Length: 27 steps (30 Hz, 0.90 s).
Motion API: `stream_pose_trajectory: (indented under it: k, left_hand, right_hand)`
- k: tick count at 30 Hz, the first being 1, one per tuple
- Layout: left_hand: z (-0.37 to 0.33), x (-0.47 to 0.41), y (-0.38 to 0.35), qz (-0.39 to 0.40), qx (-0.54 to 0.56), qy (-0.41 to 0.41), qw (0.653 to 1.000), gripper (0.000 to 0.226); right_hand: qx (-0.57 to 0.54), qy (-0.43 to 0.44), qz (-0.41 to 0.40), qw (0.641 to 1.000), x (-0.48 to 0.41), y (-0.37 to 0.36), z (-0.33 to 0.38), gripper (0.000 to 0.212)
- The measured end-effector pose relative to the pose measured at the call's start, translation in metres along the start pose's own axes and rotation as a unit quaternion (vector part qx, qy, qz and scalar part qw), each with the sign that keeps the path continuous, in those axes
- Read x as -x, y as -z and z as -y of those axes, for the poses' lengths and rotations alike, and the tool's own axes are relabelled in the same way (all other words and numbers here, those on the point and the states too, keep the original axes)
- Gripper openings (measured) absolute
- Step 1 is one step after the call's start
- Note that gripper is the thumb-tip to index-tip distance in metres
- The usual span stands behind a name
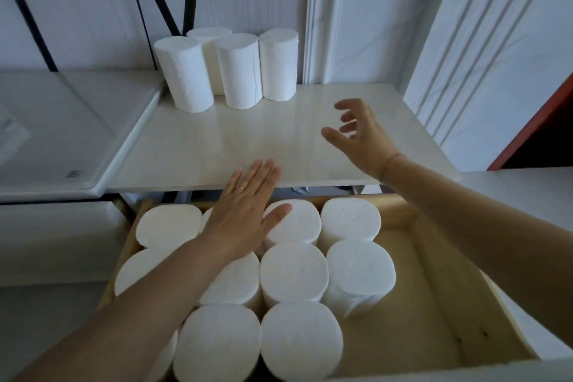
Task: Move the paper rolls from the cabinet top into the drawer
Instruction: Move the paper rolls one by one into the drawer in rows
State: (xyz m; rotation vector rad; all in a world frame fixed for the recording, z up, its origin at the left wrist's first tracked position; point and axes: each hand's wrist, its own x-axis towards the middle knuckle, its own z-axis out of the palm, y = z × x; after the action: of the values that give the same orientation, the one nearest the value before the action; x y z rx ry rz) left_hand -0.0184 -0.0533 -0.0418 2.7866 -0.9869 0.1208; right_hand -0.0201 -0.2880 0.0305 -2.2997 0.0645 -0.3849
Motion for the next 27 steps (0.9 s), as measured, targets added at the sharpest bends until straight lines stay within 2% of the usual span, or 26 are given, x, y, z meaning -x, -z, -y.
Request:
stream_pose_trajectory:
  k: [8,13,18,23,27]
  left_hand:
    - [0.03,-0.049,0.005,0.013,-0.002,-0.005,1.0,0.081]
    - [0.034,-0.056,-0.008,-0.002,-0.012,0.014,1.0,0.081]
    - [0.032,-0.055,-0.009,-0.022,-0.007,0.014,1.0,0.082]
    - [0.03,-0.052,-0.008,-0.027,-0.014,0.011,0.999,0.081]
    - [0.029,-0.052,-0.008,-0.023,-0.017,0.011,1.0,0.081]
  right_hand:
    - [-0.069,0.008,-0.026,0.997,-0.145,-0.049,0.004,0.075]
    - [-0.045,0.007,-0.005,0.999,-0.209,-0.061,0.001,0.079]
    - [-0.044,0.017,-0.011,0.999,-0.242,-0.064,0.006,0.071]
    - [-0.119,-0.018,-0.034,0.992,-0.247,-0.077,0.014,0.061]
    - [-0.091,-0.002,-0.048,0.995,-0.23,-0.077,0.024,0.054]
